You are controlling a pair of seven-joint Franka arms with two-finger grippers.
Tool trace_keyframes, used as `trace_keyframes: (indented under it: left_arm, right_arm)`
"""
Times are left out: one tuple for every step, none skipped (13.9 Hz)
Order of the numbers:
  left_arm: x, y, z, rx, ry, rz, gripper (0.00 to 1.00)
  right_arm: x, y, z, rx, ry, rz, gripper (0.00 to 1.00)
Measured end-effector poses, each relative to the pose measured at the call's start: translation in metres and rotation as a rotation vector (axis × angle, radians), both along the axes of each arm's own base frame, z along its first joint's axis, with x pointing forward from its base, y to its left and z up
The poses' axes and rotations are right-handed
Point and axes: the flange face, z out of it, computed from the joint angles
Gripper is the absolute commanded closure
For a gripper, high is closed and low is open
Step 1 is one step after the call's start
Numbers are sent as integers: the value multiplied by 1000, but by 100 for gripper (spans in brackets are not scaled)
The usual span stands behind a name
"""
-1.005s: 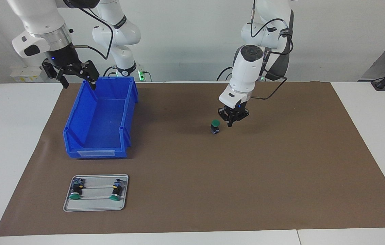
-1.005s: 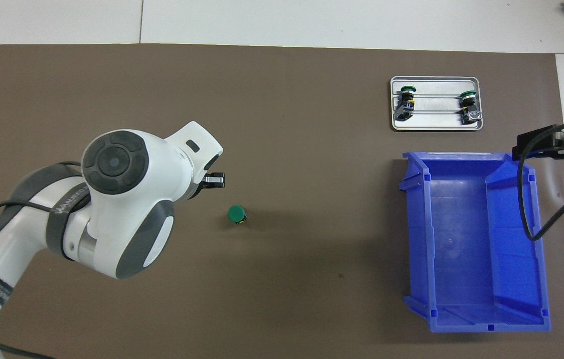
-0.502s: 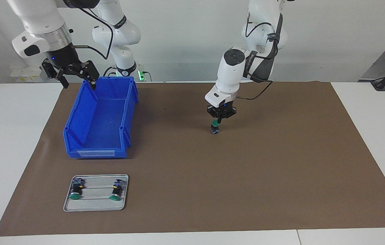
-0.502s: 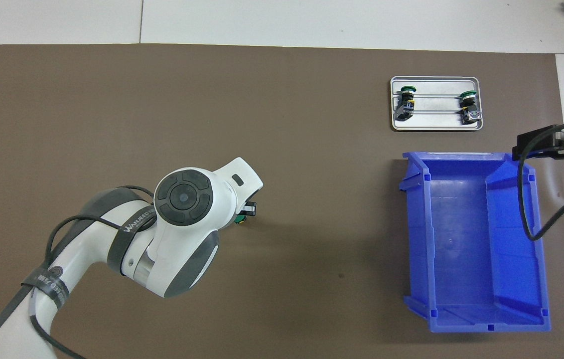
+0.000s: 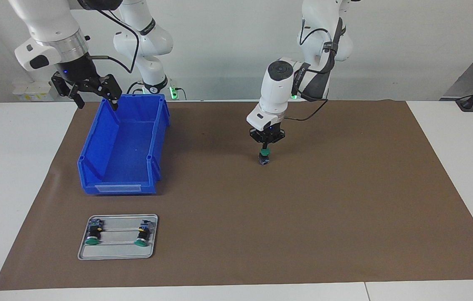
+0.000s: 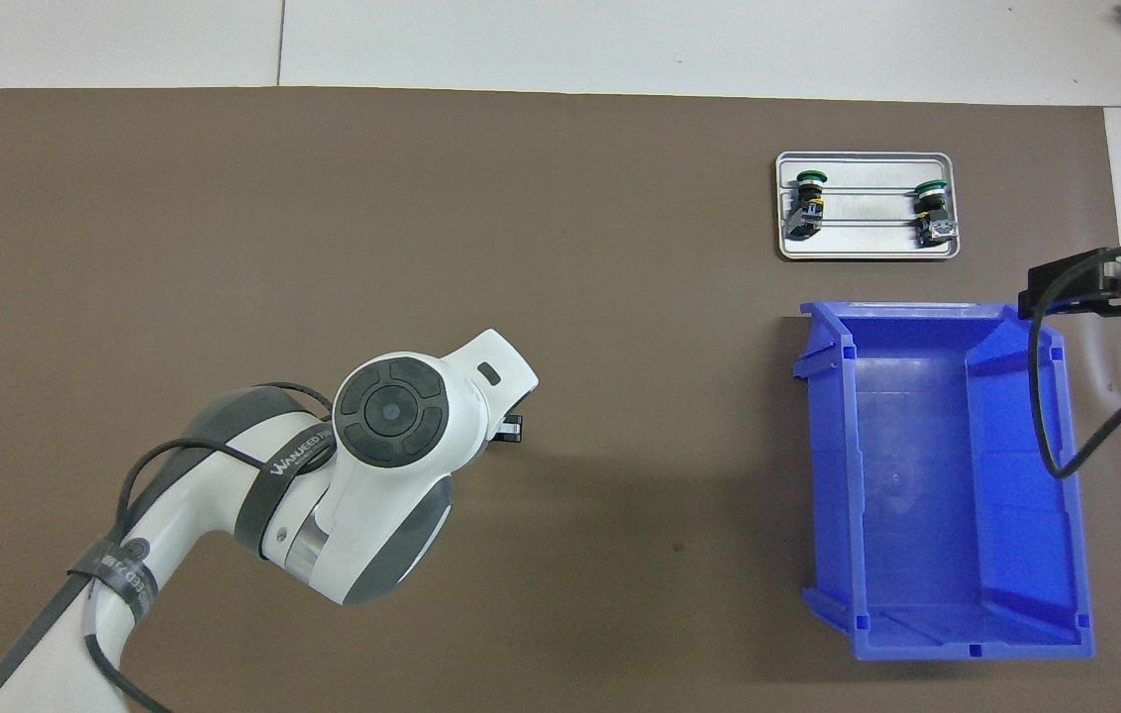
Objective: Place and press button with both arms
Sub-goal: 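Press down on the top of the green button with the left gripper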
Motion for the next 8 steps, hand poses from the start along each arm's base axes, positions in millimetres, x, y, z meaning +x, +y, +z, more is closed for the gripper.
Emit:
trace_keyframes:
  left_arm:
    - [0, 0, -2, -4, -6, 1, 100]
    - [-1, 1, -4, -8, -11, 1, 100]
    - [-1, 1, -7, -10, -14, 2, 100]
    - [-2, 2, -9, -12, -16, 2, 100]
    - [-2, 2, -10, -11, -15, 2, 100]
    - [-2, 3, -11, -11, -16, 3, 100]
    - [-2, 3, -11, -11, -16, 3, 100]
    - [-2, 3, -11, -12, -17, 4, 100]
  right_arm:
    - [0, 0, 0, 0, 0, 0, 0]
    - [0, 0, 0, 0, 0, 0, 0]
    - [0, 0, 0, 0, 0, 0, 0]
    - [0, 0, 0, 0, 0, 0, 0]
    - [0, 0, 0, 0, 0, 0, 0]
    - [0, 1, 0, 0, 0, 1, 0]
    - [0, 1, 0, 0, 0, 3, 0]
    - [0, 2, 0, 0, 0, 3, 0]
